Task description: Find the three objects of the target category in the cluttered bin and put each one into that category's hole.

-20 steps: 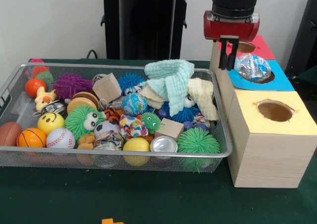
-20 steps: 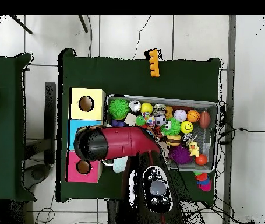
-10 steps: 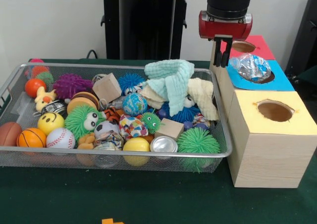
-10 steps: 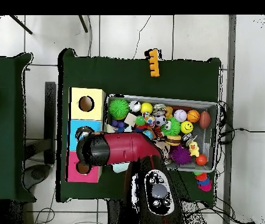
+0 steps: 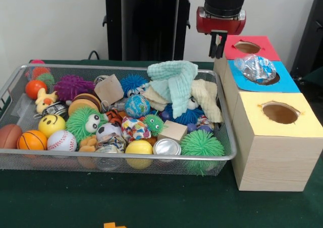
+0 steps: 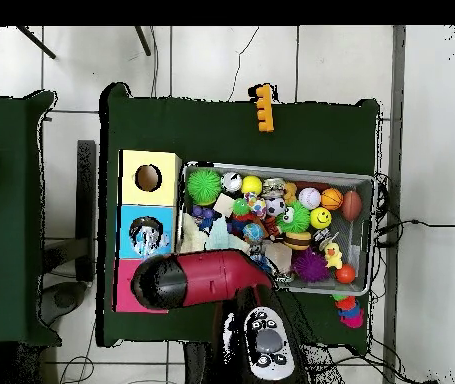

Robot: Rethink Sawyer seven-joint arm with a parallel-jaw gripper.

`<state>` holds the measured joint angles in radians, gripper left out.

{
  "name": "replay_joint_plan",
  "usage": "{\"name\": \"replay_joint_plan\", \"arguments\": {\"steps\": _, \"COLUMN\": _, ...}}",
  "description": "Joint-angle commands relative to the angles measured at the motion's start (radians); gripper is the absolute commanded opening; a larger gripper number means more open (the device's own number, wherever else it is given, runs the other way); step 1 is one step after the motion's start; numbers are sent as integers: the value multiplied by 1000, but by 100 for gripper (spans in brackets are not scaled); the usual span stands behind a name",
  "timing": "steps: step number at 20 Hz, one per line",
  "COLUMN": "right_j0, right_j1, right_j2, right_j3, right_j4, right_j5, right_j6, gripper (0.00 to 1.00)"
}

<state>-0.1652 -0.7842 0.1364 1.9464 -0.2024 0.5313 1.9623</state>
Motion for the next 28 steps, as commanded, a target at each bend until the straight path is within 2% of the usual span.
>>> {"name": "replay_joint_plan", "arguments": {"steps": 1, "right_j0": -42, "right_j1": -14, "right_j2": 27, "right_j3": 122, "right_j4": -84, "right_j5": -90, "right_j6": 7, "gripper": 0}}
{"name": "replay_joint_plan", "arguments": {"steps": 9, "right_j0": -71, "right_j1": -82, "right_j2": 33, "right_j3": 259, "right_j4": -120, "right_j5": -150, "right_j6": 15, "gripper": 0}}
{"name": "replay_joint_plan", "arguments": {"steps": 17, "right_j0": -55, "right_j1": -137, "right_j2": 16, "right_j3": 384, "right_j4": -148, "right_j5": -219, "right_j6": 67, "gripper": 0}}
{"name": "replay_joint_plan", "arguments": {"steps": 22, "right_j0": -15, "right_j1": -121, "right_j2": 10, "right_j3": 404, "right_j4": -132, "right_j5": -260, "right_j6": 113, "gripper": 0}}
{"name": "replay_joint_plan", "arguments": {"steps": 28, "right_j0": 50, "right_j1": -111, "right_j2": -4, "right_j3": 363, "right_j4": -87, "right_j5": -233, "right_j6": 145, "gripper": 0}}
